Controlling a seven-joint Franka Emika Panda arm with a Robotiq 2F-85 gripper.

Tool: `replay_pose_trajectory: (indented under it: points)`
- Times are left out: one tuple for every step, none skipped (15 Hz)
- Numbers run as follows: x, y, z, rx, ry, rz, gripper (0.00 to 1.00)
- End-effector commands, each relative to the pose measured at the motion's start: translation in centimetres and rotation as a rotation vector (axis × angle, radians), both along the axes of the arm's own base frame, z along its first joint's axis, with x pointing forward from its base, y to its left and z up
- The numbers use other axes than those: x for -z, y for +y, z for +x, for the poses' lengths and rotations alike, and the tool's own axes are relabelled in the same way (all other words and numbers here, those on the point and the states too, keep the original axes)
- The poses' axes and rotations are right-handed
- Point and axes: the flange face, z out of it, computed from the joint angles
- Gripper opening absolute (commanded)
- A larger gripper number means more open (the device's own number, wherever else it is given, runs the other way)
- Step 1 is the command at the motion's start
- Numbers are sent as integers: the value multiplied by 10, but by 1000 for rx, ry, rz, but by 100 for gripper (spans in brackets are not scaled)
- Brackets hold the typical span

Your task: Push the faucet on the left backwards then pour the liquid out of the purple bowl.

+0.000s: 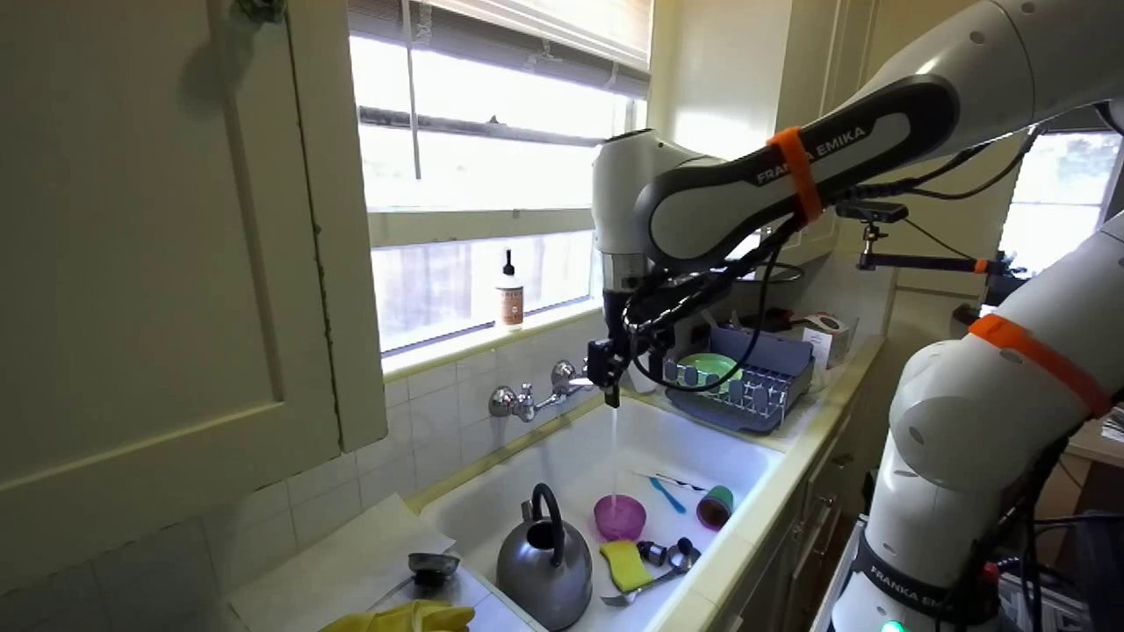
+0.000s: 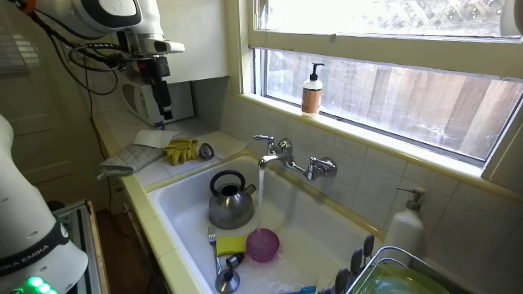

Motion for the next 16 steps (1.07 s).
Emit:
replay_pose_trajectory:
  points:
    - [26,-35,15,136,31,-11,100]
    - [33,-52,21,195,13,-20,100]
    - [39,-70,29,237,7,4,100]
    - [48,-86,39,269,3,31,100]
    - [55,-101,48,290,-26,31,100]
    - [62,-113,59,319,-36,52,100]
    - [67,-124,71,332,-70,62,100]
    - [73,-131,82,348,-99,79,100]
    - [77,-136,93,370,-150,116,100]
    - [80,-136,106,366,-208,123,100]
    - [85,-135,117,375,-247,139,100]
    - [90,-133,128,377,-263,158,100]
    - [95,-128,140,376,-290,169,100]
    - [98,-125,150,373,-311,174,100]
    - [97,-120,158,410,-344,202,100]
    - [90,-129,137,375,-310,182,100]
